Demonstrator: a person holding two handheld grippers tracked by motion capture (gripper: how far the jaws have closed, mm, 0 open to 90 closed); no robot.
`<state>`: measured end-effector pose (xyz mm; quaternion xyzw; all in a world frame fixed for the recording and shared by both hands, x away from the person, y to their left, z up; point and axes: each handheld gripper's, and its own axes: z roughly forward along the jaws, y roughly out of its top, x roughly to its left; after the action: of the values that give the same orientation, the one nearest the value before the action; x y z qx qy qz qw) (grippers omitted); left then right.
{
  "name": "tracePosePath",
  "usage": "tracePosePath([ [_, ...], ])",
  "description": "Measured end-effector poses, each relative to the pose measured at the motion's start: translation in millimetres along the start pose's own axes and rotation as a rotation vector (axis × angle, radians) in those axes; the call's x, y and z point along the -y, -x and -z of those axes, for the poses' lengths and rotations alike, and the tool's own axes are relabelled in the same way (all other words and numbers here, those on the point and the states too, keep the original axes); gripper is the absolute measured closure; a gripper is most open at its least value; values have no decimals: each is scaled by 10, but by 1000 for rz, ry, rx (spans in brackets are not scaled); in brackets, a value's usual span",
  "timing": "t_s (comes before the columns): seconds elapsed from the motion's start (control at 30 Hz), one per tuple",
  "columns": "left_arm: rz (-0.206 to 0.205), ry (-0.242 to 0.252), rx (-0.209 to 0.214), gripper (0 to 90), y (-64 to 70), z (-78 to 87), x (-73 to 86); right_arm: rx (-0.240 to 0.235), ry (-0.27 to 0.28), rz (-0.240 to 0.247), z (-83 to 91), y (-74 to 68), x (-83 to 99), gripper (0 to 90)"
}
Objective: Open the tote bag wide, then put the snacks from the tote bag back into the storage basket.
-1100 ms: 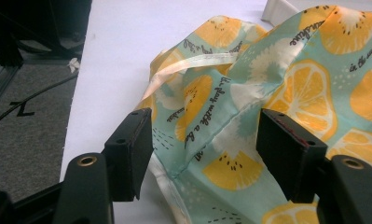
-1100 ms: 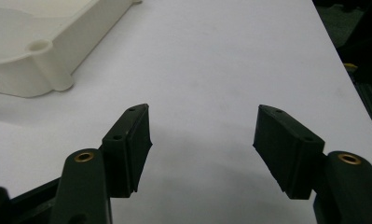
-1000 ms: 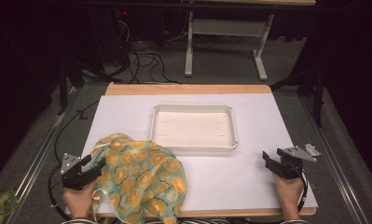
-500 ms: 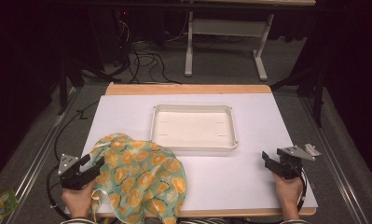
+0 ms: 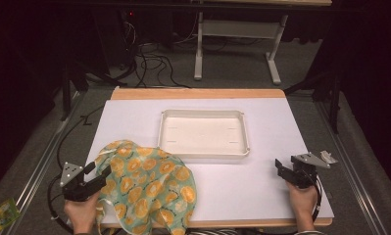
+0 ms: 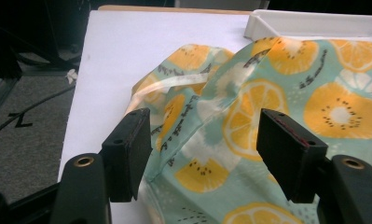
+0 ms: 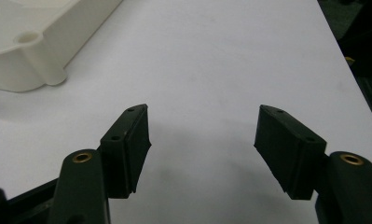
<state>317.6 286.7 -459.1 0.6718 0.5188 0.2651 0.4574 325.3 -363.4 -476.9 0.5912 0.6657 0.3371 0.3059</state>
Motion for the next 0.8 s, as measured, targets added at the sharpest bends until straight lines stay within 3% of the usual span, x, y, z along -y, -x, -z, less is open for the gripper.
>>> tracePosePath([
  [0.3, -27, -8, 47, 359, 161, 90, -133, 1, -3, 2, -3, 2, 0, 350],
  [0.5, -6, -27, 81, 361, 196, 96, -168, 0, -11, 4, -11, 2, -4, 353],
  [0.8, -34, -48, 132, 362, 335, 83, -229, -4, -8, 2, -11, 6, -3, 353],
])
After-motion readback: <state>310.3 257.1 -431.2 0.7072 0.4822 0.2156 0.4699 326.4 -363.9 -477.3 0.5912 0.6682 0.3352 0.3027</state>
